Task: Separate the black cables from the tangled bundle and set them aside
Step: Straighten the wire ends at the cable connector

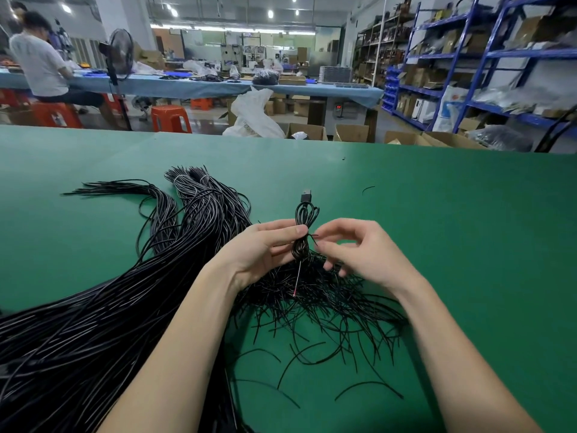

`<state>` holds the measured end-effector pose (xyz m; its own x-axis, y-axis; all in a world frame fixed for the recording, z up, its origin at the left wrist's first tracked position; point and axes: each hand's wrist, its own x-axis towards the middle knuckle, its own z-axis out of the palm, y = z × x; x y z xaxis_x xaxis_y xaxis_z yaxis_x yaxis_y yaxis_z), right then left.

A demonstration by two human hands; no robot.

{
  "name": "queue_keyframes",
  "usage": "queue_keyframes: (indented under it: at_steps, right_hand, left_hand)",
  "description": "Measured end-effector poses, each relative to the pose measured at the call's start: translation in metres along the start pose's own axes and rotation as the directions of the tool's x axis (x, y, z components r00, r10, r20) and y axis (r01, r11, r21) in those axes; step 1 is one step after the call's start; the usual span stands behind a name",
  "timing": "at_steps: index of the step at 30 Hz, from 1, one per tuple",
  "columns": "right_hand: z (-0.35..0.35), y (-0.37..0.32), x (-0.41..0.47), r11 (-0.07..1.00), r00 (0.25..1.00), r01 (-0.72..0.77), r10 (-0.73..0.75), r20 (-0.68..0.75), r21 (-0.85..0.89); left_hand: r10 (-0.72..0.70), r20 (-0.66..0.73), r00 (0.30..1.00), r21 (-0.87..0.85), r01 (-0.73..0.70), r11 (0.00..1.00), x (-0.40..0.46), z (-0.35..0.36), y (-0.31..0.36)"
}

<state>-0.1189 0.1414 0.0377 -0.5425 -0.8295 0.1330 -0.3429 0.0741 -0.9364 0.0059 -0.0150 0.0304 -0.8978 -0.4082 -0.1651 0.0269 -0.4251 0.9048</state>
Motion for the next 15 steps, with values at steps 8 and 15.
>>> queue_keyframes:
  at_steps: [8, 15]
  right_hand:
    - [0.004, -0.003, -0.001, 0.981, 0.975, 0.194, -0.194, -0.105, -0.01]
    - [0.025, 0.001, 0.002, 0.501, 0.9, -0.408, 0.36, 0.245, 0.763]
  left_hand:
    - [-0.016, 0.049, 0.999, -0.088, 0.021, 0.996, 0.003, -0.001, 0.001]
    - [0.171, 0.109, 0.979, 0.106, -0.182, 0.978, 0.002, -0.001, -0.002]
